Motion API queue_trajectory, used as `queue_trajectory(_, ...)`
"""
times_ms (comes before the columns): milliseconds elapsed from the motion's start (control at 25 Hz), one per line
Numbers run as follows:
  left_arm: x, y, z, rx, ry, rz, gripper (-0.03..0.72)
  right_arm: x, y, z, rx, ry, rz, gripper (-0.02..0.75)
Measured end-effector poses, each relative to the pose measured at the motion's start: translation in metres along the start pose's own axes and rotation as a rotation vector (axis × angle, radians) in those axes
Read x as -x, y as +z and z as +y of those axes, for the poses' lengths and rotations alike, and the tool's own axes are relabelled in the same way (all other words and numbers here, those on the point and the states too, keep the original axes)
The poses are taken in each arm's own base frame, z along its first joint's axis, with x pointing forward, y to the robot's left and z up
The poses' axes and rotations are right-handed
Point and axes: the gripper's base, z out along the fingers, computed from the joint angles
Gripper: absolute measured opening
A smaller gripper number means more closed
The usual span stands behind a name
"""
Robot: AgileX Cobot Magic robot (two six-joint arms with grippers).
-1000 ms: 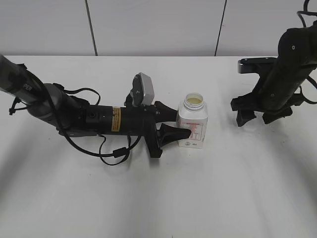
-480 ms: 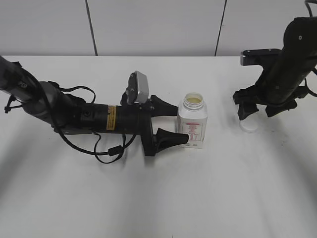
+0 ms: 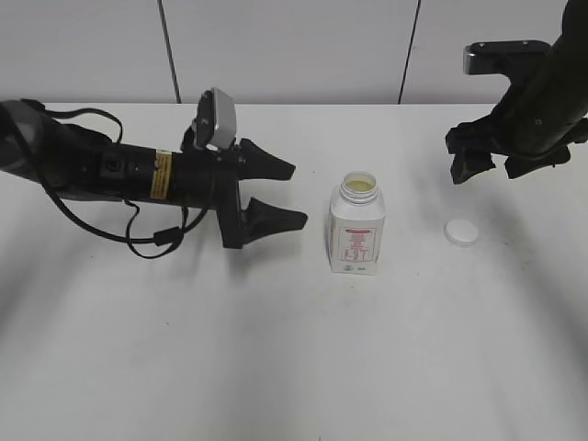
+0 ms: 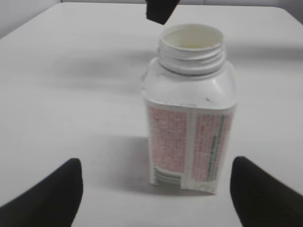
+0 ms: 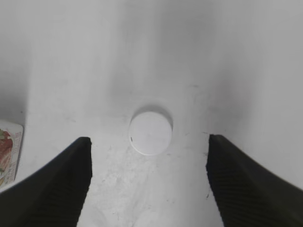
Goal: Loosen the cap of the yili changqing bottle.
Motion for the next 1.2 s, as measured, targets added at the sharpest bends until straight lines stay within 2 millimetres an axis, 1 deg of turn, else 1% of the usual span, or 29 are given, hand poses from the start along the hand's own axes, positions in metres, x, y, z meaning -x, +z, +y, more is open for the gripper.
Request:
queue_trajectory(120, 0.013, -0.015, 0.009, 0.069, 0.011, 0.036, 0.58, 0.003, -0.01, 0.0, -0.002, -0.019, -0.029, 0.592)
queue_trajectory(280, 0.033, -0.032, 0.023, 0.228, 0.048, 0.144, 0.58, 0.017, -0.025, 0.0, -0.017, -0.043, -0.083, 0.592)
queue_trajectory(400, 0.04, -0.047, 0.035, 0.402, 0.05, 0.271, 0.58, 0.03, -0.036, 0.0, -0.023, -0.052, -0.136, 0.59)
queue_trajectory(480, 0.041, -0.06, 0.045, 0.547, 0.029, 0.367, 0.58, 0.04, -0.045, -0.001, -0.03, -0.059, -0.169, 0.591)
queue_trajectory(560, 0.041, -0.073, 0.052, 0.686, -0.015, 0.444, 0.578, 0.047, -0.054, 0.0, -0.03, -0.059, -0.183, 0.589)
queue_trajectory(640, 0.041, -0.088, 0.058, 0.84, -0.086, 0.523, 0.558, 0.054, -0.063, 0.0, -0.03, -0.06, -0.195, 0.589)
queue_trajectory(800, 0.045, -0.12, 0.058, 1.101, -0.254, 0.663, 0.51, 0.063, -0.08, -0.006, -0.109, -0.119, -0.191, 0.589)
queue_trajectory(880, 0.048, -0.132, 0.054, 1.16, -0.316, 0.726, 0.499, 0.066, -0.088, -0.009, -0.148, -0.136, -0.183, 0.589)
queue_trajectory(960, 0.053, -0.14, 0.05, 1.17, -0.358, 0.801, 0.495, 0.066, -0.094, -0.013, -0.165, -0.125, -0.16, 0.589)
queue_trajectory(1120, 0.071, -0.147, 0.048, 1.098, -0.474, 0.901, 0.492, 0.066, -0.102, -0.02, -0.173, -0.094, -0.121, 0.589)
queue_trajectory(1200, 0.084, -0.151, 0.048, 1.065, -0.545, 0.931, 0.491, 0.064, -0.105, -0.025, -0.157, -0.067, -0.091, 0.589)
